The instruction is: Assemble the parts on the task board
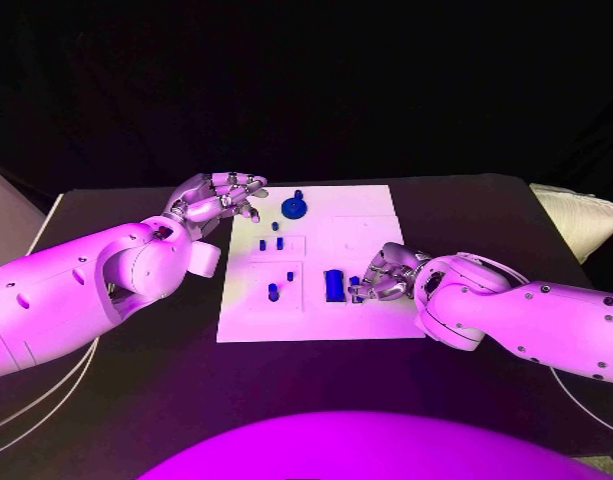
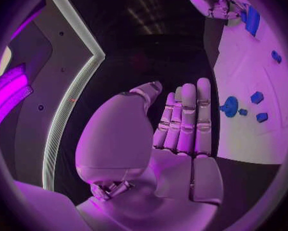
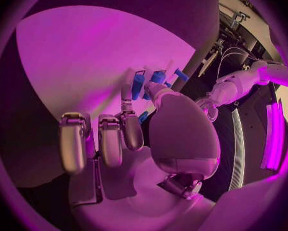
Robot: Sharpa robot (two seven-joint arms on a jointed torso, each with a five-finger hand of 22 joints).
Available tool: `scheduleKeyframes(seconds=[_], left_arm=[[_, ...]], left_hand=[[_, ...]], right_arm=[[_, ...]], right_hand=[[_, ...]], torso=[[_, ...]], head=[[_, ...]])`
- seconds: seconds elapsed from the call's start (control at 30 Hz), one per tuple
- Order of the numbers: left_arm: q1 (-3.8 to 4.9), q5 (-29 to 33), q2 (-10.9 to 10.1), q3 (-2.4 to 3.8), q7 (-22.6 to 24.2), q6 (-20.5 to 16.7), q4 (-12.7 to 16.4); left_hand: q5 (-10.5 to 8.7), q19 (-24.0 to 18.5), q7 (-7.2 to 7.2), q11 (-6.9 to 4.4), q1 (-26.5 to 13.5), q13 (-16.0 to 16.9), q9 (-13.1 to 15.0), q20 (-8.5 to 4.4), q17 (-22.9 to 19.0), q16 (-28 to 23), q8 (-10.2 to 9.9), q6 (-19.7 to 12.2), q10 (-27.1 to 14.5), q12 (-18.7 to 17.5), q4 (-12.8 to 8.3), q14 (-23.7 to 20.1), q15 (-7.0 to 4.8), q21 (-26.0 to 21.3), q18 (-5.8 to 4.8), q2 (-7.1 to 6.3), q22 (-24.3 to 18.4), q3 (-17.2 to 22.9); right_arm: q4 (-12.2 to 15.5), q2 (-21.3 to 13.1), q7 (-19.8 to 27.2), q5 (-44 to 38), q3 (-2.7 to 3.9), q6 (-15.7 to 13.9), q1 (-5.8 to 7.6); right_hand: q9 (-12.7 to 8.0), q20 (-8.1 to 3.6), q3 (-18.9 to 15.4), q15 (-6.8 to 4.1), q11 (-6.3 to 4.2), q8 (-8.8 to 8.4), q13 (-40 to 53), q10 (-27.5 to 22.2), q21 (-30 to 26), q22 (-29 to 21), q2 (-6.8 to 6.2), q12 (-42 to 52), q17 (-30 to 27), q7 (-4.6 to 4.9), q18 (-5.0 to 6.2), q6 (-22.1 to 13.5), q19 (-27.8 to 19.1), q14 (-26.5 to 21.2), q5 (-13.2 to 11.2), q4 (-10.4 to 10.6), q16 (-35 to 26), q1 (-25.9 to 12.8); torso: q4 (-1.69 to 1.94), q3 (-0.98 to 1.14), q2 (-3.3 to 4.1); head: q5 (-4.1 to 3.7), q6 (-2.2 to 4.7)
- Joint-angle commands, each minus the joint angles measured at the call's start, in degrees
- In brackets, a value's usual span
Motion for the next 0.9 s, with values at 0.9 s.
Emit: scheduleKeyframes(seconds=[0.9], left_arm=[[-0.02,0.06,0.03,0.05,0.46,0.91,0.03]], left_hand=[[0.06,0.26,-0.15,0.05,0.02,-0.06,-0.08,-0.02,-0.06,-0.25,0.35,-0.17,-0.45,0.27,0.47,-0.21,-0.09,-0.39,0.79,0.47,-0.11,0.04]], right_arm=[[0.73,-2.59,6.55,1.99,-0.01,-3.46,-0.12]], right_hand=[[-0.8,-0.17,-4.73,-0.04,0.15,-0.82,9.3,2.36,-1.8,10.79,0.99,-2.5,14.21,0.73,-0.42,-1.42,2.75,5.77,-4.86,-0.16,-0.04,5.12]], torso=[[-0.07,0.02,-0.11]], head=[[0.15,0.01]])
